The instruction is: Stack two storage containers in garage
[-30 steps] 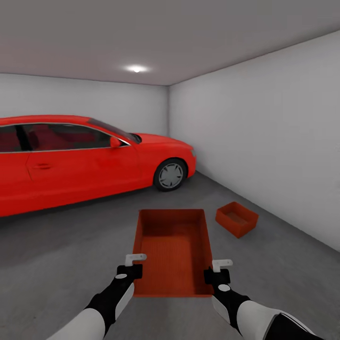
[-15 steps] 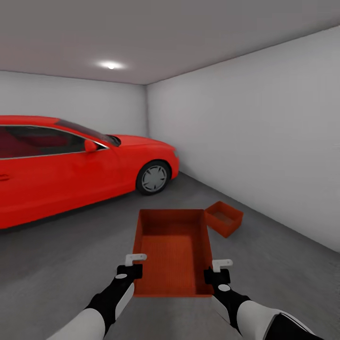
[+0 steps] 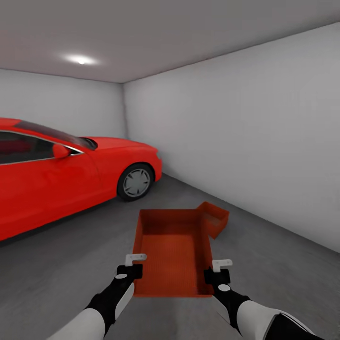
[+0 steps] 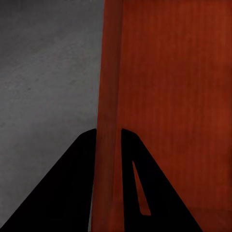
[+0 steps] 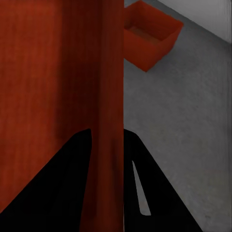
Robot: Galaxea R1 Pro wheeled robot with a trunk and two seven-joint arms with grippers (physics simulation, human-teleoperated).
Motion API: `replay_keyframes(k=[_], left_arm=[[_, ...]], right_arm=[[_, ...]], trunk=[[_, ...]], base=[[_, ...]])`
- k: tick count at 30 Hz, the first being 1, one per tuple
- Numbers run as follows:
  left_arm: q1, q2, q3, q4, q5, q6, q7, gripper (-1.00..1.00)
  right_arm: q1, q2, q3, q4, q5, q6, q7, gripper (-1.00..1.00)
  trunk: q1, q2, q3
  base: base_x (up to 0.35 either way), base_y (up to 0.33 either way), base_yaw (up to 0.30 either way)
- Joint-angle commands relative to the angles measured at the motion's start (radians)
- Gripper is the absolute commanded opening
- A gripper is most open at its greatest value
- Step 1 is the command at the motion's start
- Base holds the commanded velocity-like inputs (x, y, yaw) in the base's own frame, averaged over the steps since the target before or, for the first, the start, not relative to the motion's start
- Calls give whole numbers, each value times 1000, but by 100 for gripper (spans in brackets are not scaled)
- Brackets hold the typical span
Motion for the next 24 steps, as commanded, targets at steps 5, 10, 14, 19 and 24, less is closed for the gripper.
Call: replay_keyframes(k=[5, 10, 14, 19, 24], left_arm=[[-1, 6, 21, -5, -3, 7, 14, -100], [-1, 5, 21, -5, -3, 7, 14, -100], [-1, 5, 21, -5, -3, 7, 14, -100], [-1, 5, 21, -5, -3, 7, 14, -100], [-1, 5, 22, -5, -3, 7, 14, -100]], right_arm=[[-1, 0, -58, 1, -12, -6, -1, -100], [-1, 0, -58, 1, -12, -6, -1, -100], [-1, -1, -58, 1, -12, -6, 0, -100], [-2, -2, -59, 1, -12, -6, 3, -100], [-1, -2, -58, 1, -12, -6, 3, -100]], trunk=[[1, -2, -2], [1, -2, -2], [1, -2, -2], [1, -2, -2], [1, -2, -2]], base=[[307, 194, -283], [307, 194, -283], [307, 194, -283], [307, 194, -283], [307, 194, -283]])
